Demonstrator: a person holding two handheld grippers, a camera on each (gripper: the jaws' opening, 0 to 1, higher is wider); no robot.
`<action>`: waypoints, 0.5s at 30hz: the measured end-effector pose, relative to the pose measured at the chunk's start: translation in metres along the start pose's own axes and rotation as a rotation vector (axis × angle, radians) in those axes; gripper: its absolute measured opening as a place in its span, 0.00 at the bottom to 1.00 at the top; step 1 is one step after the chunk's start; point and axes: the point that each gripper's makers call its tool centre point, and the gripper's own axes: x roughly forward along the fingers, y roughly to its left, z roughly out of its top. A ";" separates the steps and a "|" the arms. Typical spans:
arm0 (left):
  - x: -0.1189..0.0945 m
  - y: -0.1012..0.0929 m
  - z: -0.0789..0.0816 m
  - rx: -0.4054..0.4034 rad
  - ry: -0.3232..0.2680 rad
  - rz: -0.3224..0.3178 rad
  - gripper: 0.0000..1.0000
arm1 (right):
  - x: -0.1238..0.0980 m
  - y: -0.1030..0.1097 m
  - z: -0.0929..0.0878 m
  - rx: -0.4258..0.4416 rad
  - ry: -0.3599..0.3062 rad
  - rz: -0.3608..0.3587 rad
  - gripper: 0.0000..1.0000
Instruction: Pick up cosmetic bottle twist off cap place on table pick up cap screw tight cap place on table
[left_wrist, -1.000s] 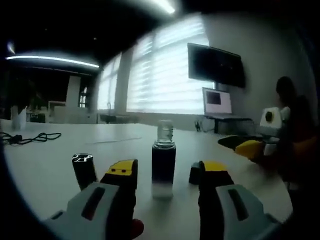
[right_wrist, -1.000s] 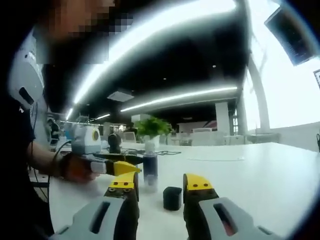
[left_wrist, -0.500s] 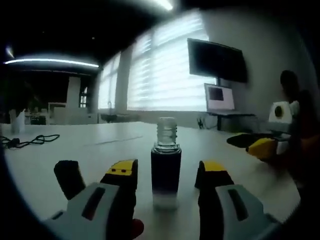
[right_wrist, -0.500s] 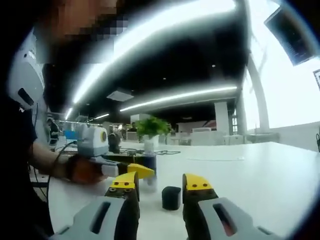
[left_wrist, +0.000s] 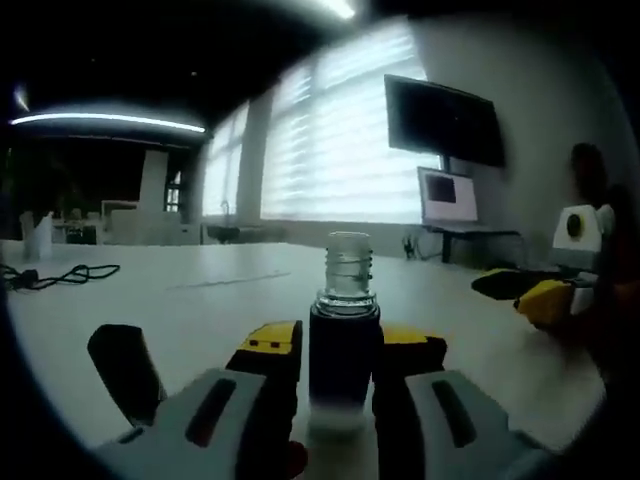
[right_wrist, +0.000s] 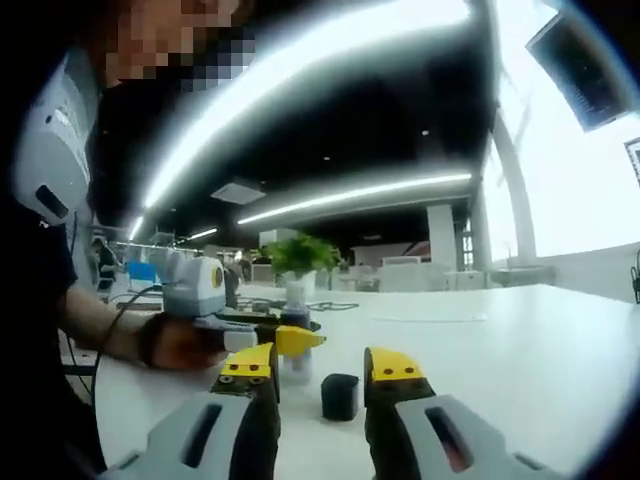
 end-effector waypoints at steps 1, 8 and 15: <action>0.000 -0.001 -0.001 0.002 0.002 -0.003 0.16 | 0.000 0.000 0.000 0.000 0.001 -0.003 0.27; 0.001 -0.001 0.000 0.012 -0.005 -0.007 0.14 | 0.000 -0.002 0.000 0.000 0.000 -0.008 0.26; -0.001 -0.005 -0.001 -0.013 -0.002 -0.038 0.14 | 0.000 -0.003 -0.001 -0.001 0.003 -0.013 0.26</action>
